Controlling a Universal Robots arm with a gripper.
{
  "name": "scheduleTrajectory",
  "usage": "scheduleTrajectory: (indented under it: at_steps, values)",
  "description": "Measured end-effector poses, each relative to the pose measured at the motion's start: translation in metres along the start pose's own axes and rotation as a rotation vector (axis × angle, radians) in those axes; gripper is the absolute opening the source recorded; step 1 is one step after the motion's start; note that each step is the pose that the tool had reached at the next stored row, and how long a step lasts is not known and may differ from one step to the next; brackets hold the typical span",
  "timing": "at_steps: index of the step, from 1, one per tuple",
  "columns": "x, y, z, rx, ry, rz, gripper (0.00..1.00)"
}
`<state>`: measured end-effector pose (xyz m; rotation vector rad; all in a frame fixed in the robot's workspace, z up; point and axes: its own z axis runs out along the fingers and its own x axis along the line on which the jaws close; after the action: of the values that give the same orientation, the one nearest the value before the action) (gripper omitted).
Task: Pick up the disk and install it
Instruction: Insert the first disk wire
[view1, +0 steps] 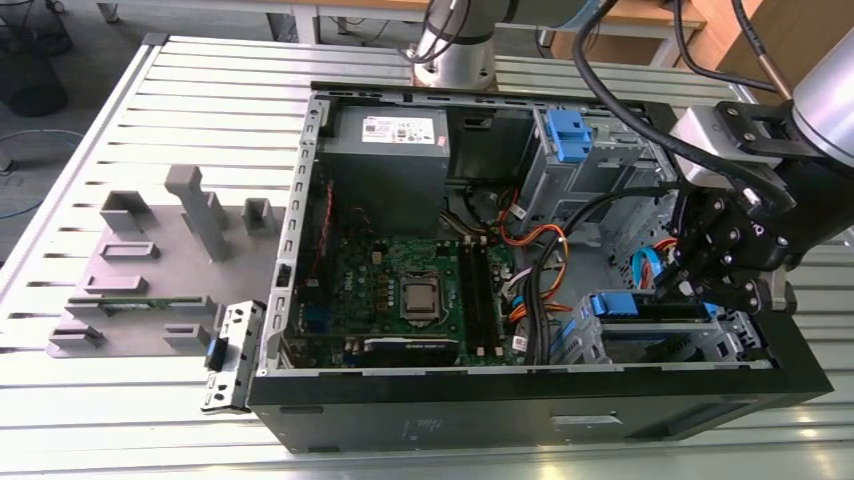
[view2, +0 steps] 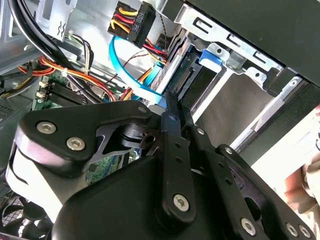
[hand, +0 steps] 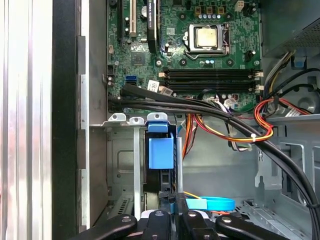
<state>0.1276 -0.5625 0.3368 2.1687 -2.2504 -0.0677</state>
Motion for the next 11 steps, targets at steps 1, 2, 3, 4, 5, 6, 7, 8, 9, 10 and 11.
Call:
scheduleTrajectory:
  at_steps: [1,2,3,4,5,6,7,8,9,10,11]
  values:
    - [0.0000,0.0000,0.0001,0.0000,0.0003,0.000,0.16]
    - [0.0000,0.0000,0.0001,0.0000,0.0004,0.000,0.16]
    - [0.0000,0.0000,0.0001,0.0000,0.0004,0.000,0.16]
    - [0.0000,0.0000,0.0002,0.0001,0.0003,0.000,0.16]
    - [0.0001,0.0002,0.0002,0.0012,0.0000,0.000,0.16]
    - [0.0000,0.0003,0.0001,0.0014,0.0001,0.000,0.16]
    - [0.0000,0.0004,0.0000,0.0018,0.0002,0.000,0.16]
    - [0.0000,0.0006,0.0001,0.0024,0.0001,0.000,0.16]
    - [0.0001,0.0008,0.0001,0.0031,0.0001,0.000,0.16]
    - [0.0001,0.0009,0.0001,0.0036,0.0001,0.000,0.16]
    - [0.0004,0.0011,0.0001,0.0048,0.0001,0.000,0.16]
